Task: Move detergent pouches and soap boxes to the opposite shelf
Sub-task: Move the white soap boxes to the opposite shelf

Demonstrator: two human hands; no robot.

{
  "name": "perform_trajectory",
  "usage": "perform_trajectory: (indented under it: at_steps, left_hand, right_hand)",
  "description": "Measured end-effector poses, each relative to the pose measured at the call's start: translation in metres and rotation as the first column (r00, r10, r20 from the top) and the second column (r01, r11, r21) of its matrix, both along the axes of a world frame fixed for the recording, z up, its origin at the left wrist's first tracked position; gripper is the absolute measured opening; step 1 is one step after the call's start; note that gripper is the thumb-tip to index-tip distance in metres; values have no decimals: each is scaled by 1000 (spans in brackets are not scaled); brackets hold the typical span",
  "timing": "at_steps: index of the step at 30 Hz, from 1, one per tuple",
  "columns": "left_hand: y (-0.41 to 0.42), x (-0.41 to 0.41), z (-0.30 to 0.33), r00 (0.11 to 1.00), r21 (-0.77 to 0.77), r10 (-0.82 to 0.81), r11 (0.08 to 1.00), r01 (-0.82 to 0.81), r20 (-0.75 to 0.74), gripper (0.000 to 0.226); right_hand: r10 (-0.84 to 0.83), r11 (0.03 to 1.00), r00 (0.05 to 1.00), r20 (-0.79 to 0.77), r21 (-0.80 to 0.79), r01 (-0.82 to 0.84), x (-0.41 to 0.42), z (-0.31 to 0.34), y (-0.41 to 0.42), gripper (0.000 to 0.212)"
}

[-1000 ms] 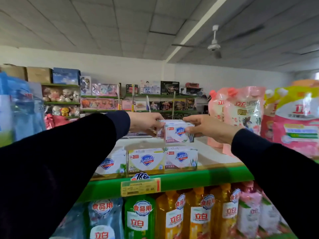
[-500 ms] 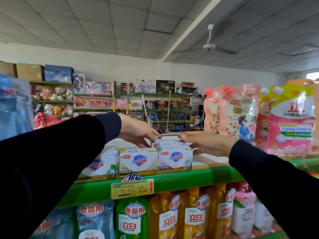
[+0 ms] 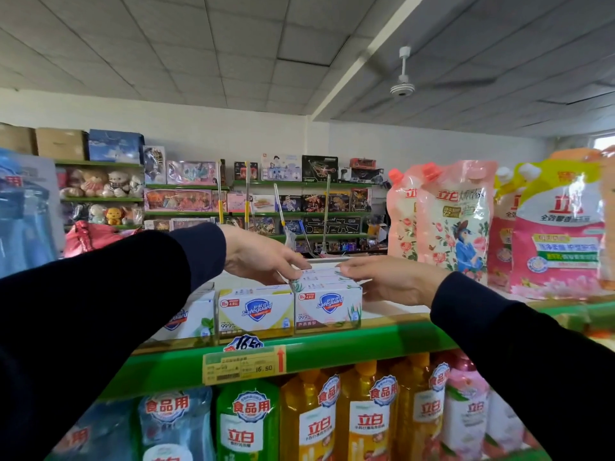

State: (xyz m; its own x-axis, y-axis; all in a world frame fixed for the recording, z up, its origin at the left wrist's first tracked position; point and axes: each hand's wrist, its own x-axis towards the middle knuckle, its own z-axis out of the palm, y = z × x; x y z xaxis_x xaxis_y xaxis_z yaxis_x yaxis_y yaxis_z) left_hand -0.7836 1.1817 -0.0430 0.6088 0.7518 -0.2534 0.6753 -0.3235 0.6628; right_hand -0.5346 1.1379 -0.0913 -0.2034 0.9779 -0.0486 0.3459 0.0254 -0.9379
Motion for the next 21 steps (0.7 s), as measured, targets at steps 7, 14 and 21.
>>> perform_trajectory:
  at_steps: [7,14,21]
  left_hand:
    - [-8,0,4,998,-2,17,1000,-17,-62,49]
    - [-13,-1,4,991,29,18,999,-14,-129,52]
    - [-38,19,17,995,464,57,886,-13,-81,59]
  right_hand:
    - [6,1000,1000,16,18,-6,-1,-4,2,24]
    - [3,1000,1000,26,24,-4,-2,-6,3,24]
    - [-221,940,974,56,278,198,-2,0,-12,42]
